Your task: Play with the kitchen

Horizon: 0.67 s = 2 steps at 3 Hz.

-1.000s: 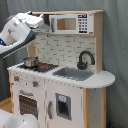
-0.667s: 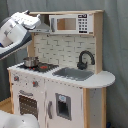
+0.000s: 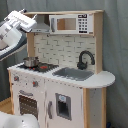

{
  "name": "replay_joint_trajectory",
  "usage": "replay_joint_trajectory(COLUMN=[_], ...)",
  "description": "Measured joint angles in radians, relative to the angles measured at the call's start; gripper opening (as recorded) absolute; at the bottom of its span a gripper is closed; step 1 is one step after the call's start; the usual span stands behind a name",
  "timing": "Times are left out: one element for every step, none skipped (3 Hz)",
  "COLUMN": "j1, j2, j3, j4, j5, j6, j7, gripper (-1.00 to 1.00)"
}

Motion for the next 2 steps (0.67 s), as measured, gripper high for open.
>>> replay_joint_trajectory(j1=[0.000,-0.001], j2=[-0.003,-0.003], j3=[0.032,0.064], j4=[0.000,0.000], j5=[0.025,0.050], j6=[-0.092,-0.180], j7=[0.047,0.092], gripper=[1.00,1.00])
